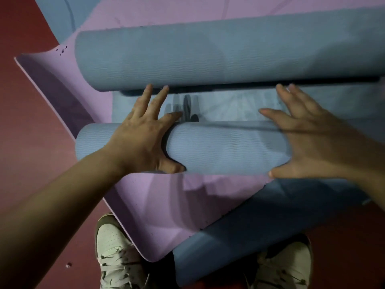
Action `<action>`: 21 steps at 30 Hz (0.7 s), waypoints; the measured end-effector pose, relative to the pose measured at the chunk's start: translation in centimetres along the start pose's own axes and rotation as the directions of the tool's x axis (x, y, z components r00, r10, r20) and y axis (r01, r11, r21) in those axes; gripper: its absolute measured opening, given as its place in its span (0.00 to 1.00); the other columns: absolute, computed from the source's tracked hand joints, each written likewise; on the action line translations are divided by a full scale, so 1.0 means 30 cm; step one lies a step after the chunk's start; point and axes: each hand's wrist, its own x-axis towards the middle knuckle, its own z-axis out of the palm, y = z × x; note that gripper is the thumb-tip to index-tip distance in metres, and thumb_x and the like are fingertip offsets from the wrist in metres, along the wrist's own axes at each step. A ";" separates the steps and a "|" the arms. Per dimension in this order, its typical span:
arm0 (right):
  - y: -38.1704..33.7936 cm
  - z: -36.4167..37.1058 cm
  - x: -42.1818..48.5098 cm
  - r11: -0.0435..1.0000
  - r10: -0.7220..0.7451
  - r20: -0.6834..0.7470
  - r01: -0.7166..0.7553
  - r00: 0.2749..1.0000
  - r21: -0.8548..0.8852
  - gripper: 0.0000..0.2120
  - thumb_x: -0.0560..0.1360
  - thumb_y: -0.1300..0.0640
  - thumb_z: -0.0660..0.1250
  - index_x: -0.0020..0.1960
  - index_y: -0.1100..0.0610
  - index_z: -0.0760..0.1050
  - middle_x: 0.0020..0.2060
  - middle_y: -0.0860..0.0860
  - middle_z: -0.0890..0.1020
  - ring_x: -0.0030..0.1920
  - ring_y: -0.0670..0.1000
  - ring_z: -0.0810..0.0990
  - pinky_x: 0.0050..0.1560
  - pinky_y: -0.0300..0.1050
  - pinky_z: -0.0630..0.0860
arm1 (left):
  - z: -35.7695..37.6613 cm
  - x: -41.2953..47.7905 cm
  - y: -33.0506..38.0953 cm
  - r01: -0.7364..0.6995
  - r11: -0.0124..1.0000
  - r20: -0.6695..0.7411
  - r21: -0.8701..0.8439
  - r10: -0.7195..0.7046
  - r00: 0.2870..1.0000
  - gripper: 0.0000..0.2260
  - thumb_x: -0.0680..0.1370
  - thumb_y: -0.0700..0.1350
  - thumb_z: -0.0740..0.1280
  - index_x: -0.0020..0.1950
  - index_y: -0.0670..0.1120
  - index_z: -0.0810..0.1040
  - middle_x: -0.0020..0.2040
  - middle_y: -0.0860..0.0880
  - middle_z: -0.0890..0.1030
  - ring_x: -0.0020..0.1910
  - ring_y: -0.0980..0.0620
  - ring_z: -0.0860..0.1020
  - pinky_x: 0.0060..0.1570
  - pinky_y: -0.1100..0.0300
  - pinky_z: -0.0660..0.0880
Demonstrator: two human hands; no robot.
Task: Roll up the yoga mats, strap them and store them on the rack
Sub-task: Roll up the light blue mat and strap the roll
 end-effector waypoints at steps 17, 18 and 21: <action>0.107 -0.017 0.063 0.978 -0.089 -0.238 0.130 0.967 0.164 0.40 0.57 0.25 0.63 0.62 0.48 0.72 0.76 0.56 0.62 0.77 0.58 0.55 0.75 0.57 0.56 | -0.020 0.086 -0.079 -0.008 0.985 -0.070 -0.170 -0.004 0.998 0.45 0.61 0.78 0.62 0.66 0.47 0.77 0.78 0.40 0.61 0.78 0.33 0.51 0.73 0.32 0.52; 0.115 -0.016 0.064 0.978 -0.100 -0.263 0.144 0.959 0.153 0.39 0.59 0.25 0.62 0.62 0.48 0.73 0.73 0.56 0.65 0.76 0.59 0.59 0.74 0.58 0.58 | -0.025 0.085 -0.073 0.004 0.984 -0.070 -0.178 -0.017 0.997 0.43 0.61 0.76 0.63 0.65 0.47 0.78 0.77 0.39 0.62 0.76 0.31 0.53 0.73 0.33 0.55; 0.119 -0.035 0.062 0.978 -0.080 -0.276 0.128 0.958 0.162 0.39 0.62 0.24 0.61 0.64 0.49 0.76 0.60 0.52 0.72 0.63 0.58 0.69 0.66 0.54 0.66 | -0.053 0.069 -0.050 0.017 0.976 -0.097 -0.216 -0.039 0.994 0.45 0.62 0.78 0.61 0.67 0.48 0.78 0.64 0.39 0.70 0.63 0.36 0.67 0.66 0.40 0.67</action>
